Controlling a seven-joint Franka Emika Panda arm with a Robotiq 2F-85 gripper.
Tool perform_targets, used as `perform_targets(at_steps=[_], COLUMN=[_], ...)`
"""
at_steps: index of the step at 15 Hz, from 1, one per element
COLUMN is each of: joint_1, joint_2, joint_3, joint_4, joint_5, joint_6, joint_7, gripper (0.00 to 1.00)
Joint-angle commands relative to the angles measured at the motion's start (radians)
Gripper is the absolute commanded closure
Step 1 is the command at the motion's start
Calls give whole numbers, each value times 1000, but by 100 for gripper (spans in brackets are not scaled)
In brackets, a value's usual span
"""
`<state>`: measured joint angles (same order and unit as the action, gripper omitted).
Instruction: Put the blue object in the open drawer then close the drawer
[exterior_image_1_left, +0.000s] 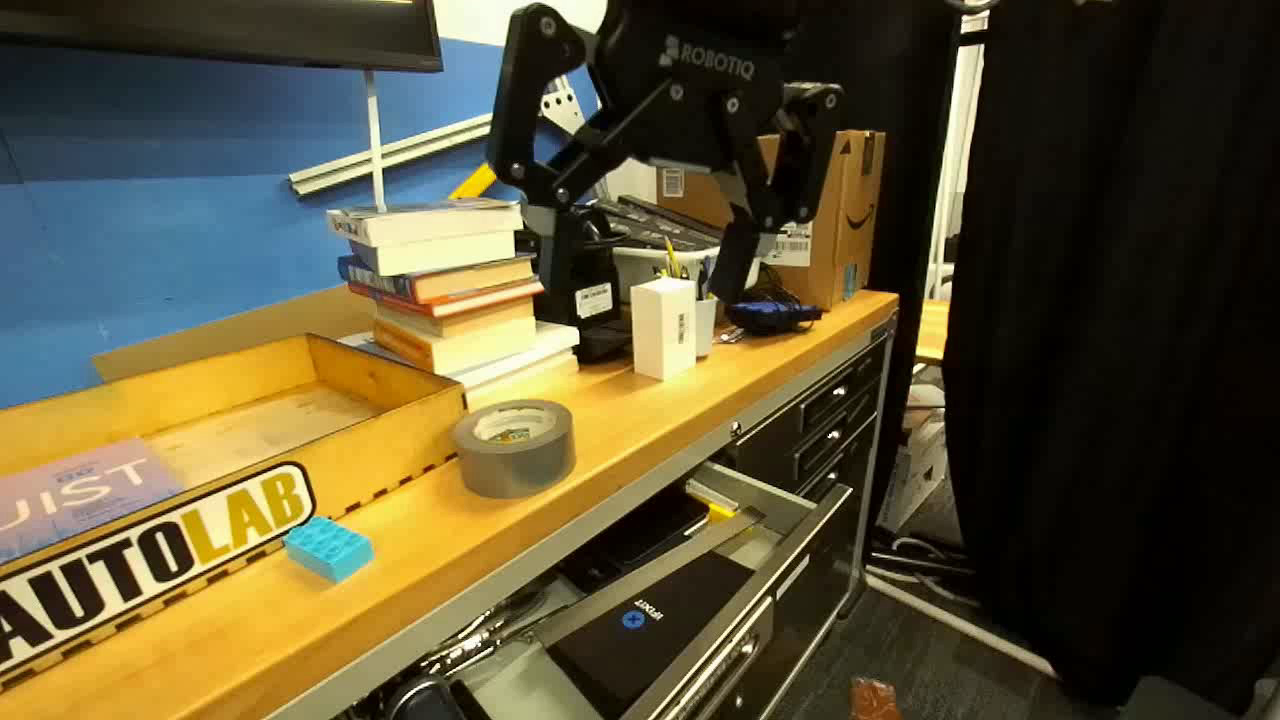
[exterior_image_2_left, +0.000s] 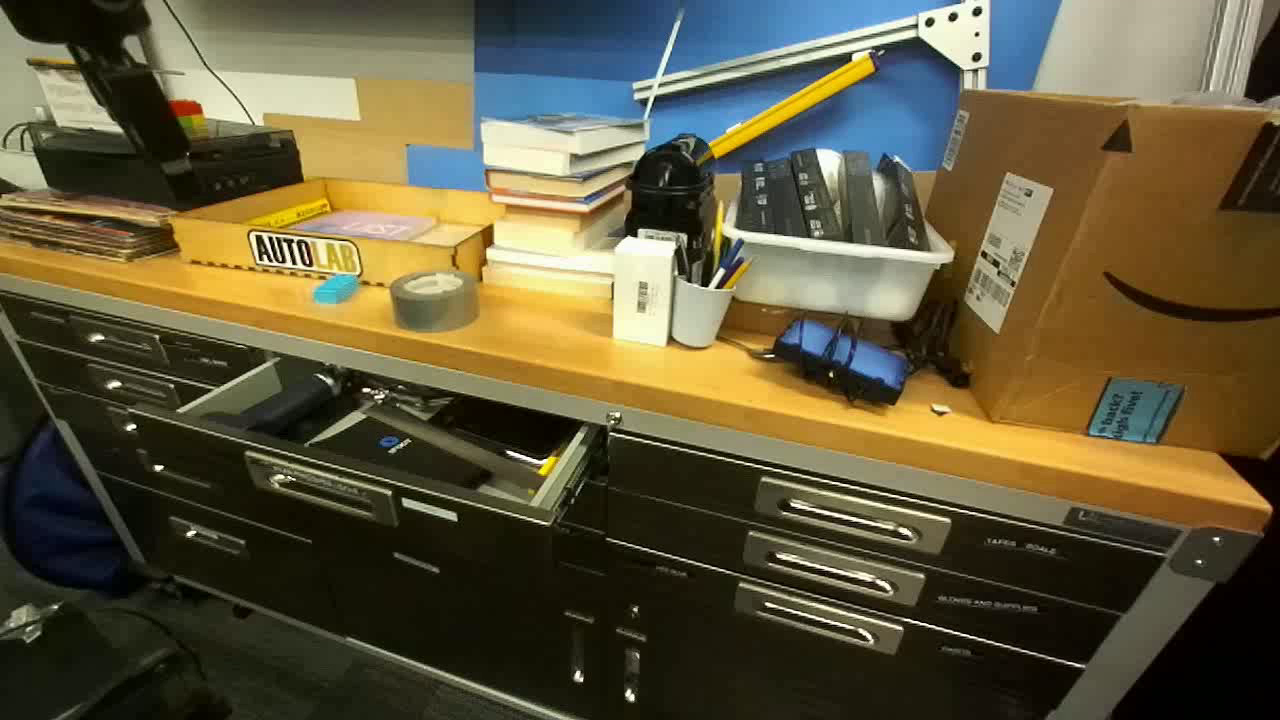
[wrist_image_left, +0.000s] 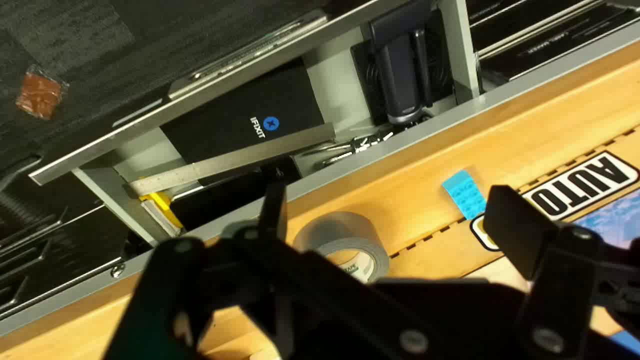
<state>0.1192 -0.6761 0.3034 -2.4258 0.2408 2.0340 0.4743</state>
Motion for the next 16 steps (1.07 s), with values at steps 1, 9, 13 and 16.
perform_targets(at_steps=[1,9,13,16], joint_1=[3,-50,-99,-93], joint_2=[1,220,444,634], joint_3=[-3,37,85,104], joint_4=[9,230,432,579], joint_5=[-2,-116,-202,-230], joint_6=[-1,-119,-256,-298], joint_7=[2,20,-38,-121], gripper=[0,0,0,0])
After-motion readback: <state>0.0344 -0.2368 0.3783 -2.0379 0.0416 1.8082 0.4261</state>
